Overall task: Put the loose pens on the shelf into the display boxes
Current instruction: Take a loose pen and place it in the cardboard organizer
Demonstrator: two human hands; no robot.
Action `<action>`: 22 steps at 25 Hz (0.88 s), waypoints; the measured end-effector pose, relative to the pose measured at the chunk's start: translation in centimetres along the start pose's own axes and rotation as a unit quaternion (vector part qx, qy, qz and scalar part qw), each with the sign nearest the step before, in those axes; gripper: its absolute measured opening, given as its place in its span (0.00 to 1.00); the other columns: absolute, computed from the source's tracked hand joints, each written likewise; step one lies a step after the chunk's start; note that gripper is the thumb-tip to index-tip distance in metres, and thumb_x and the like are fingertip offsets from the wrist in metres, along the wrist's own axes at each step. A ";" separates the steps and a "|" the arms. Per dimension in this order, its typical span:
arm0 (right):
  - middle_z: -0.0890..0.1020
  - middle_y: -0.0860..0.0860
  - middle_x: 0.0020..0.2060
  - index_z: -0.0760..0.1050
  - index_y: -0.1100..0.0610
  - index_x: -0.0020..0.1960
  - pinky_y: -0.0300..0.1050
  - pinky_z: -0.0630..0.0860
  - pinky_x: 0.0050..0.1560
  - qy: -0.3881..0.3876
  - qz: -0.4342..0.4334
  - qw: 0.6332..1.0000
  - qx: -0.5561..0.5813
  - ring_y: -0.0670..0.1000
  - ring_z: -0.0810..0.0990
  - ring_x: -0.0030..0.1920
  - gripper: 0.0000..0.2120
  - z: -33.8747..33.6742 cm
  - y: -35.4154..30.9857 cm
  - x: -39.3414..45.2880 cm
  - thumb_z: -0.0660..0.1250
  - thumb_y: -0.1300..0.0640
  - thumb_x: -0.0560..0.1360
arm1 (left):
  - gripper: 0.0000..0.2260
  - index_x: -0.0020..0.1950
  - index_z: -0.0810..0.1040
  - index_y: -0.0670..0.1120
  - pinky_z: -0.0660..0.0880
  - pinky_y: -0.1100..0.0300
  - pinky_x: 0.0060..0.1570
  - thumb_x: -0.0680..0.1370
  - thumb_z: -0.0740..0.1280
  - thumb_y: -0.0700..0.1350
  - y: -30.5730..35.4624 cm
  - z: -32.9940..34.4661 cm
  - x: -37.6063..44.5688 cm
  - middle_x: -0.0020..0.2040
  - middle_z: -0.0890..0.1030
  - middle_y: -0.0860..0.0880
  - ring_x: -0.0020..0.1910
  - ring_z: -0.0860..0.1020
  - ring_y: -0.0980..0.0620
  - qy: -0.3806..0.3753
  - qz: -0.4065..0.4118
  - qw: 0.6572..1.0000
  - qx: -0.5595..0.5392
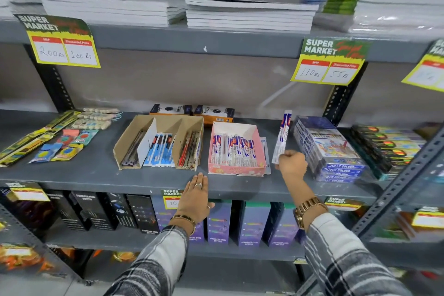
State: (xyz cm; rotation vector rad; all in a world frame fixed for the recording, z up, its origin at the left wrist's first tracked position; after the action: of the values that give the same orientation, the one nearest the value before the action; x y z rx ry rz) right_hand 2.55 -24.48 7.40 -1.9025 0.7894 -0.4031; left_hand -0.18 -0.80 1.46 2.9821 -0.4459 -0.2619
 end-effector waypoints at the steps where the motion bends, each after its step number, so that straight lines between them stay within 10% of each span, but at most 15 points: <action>1: 0.83 0.65 0.52 0.80 0.64 0.53 0.58 0.78 0.57 -0.002 0.001 1.000 0.024 0.65 0.83 0.51 0.11 0.3 -0.5 0.0 0.62 0.67 0.74 | 0.34 0.76 0.42 0.38 0.45 0.54 0.78 0.81 0.58 0.51 0.0 0.0 0.0 0.78 0.45 0.40 0.78 0.44 0.44 0.000 0.000 1.000 0.000; 7: 0.82 0.57 0.45 0.78 0.64 0.52 0.46 0.82 0.34 -0.100 0.019 0.994 0.040 0.58 0.84 0.33 0.08 2.8 -3.4 -1.4 0.61 0.66 0.77 | 0.34 0.76 0.41 0.37 0.45 0.54 0.78 0.81 0.57 0.50 -0.3 -0.2 -0.1 0.78 0.44 0.40 0.78 0.44 0.44 -0.003 0.011 1.000 -0.001; 12: 0.82 0.60 0.55 0.75 0.65 0.57 0.51 0.82 0.52 -0.140 0.038 0.989 -0.024 0.61 0.84 0.51 0.10 5.7 -4.2 -1.6 0.64 0.64 0.76 | 0.33 0.76 0.42 0.37 0.46 0.54 0.78 0.81 0.57 0.50 -0.6 0.2 0.1 0.78 0.45 0.40 0.78 0.45 0.44 0.007 0.013 1.000 0.000; 22: 0.81 0.60 0.57 0.73 0.62 0.60 0.46 0.77 0.54 -0.150 -0.021 0.981 -0.124 0.59 0.80 0.57 0.14 8.7 -3.3 -0.7 0.66 0.61 0.76 | 0.31 0.76 0.43 0.37 0.45 0.54 0.77 0.81 0.58 0.48 -0.6 -0.2 0.5 0.78 0.45 0.40 0.78 0.45 0.43 0.000 0.013 1.000 -0.026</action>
State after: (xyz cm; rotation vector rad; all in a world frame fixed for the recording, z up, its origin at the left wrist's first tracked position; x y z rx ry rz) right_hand 8.25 -17.18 6.48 -2.1504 0.6202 -0.0376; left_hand 0.46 -0.39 1.47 2.9231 -0.4687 -0.2658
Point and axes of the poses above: each hand's wrist, its own x-axis towards the middle knuckle, its own z-axis out of the palm, y = z × x, the point moved 1 cm from there along x, towards the middle knuckle
